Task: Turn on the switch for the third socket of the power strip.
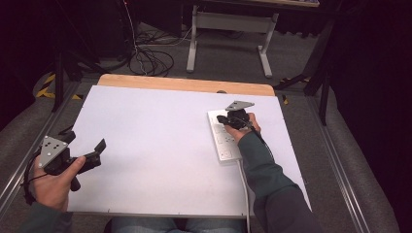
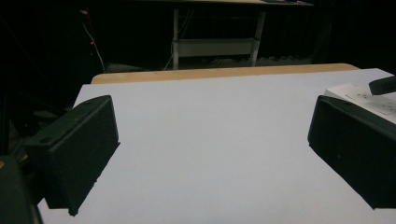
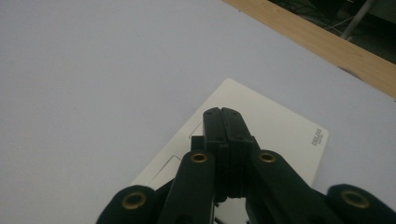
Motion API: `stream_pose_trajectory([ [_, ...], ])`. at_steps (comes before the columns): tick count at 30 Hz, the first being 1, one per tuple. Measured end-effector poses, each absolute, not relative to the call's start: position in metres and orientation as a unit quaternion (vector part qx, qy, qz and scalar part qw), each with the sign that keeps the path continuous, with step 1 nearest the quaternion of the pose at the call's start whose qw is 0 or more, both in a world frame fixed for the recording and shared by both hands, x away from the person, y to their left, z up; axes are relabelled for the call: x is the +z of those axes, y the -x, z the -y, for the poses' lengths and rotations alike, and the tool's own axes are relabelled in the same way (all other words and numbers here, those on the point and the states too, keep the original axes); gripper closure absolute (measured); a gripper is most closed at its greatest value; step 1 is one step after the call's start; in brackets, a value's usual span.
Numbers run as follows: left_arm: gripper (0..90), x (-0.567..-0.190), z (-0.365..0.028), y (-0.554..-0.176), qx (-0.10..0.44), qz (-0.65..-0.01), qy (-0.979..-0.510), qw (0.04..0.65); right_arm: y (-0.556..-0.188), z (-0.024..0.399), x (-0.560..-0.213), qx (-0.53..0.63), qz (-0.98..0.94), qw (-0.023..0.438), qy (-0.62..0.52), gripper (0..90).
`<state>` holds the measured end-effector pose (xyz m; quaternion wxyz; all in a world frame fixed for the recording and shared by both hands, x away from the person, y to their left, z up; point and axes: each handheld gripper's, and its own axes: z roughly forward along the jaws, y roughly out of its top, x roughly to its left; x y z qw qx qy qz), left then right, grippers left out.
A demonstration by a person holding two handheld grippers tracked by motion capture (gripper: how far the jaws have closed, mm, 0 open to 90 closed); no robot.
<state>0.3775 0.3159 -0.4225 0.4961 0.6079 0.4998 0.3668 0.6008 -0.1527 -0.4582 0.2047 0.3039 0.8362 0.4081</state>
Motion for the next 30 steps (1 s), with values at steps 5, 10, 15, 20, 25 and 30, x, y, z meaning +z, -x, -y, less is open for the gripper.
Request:
stream_pose_trajectory([
  [5,2.4,-0.423,-0.312,-0.382,0.363,-0.495,-0.613,0.497,-0.596,0.165,-0.455,0.411,-0.832,0.207,-0.309,90.0],
  [10,2.4,-0.423,-0.31,-0.384,0.359,-0.493,-0.615,0.499,-0.589,0.175,-0.451,0.419,-0.826,0.211,-0.313,90.0],
  [15,2.4,-0.423,-0.31,-0.384,0.358,-0.493,-0.615,0.5,-0.584,0.178,-0.448,0.425,-0.824,0.213,-0.309,90.0],
  [20,2.4,-0.423,-0.31,-0.384,0.36,-0.494,-0.614,0.499,-0.579,0.179,-0.446,0.428,-0.824,0.212,-0.305,90.0],
  [25,2.4,-0.423,-0.31,-0.383,0.361,-0.494,-0.614,0.499,-0.573,0.182,-0.441,0.435,-0.82,0.215,-0.302,90.0],
  [30,2.4,-0.423,-0.309,-0.383,0.36,-0.492,-0.616,0.498,-0.566,0.186,-0.438,0.444,-0.816,0.214,-0.301,90.0],
])
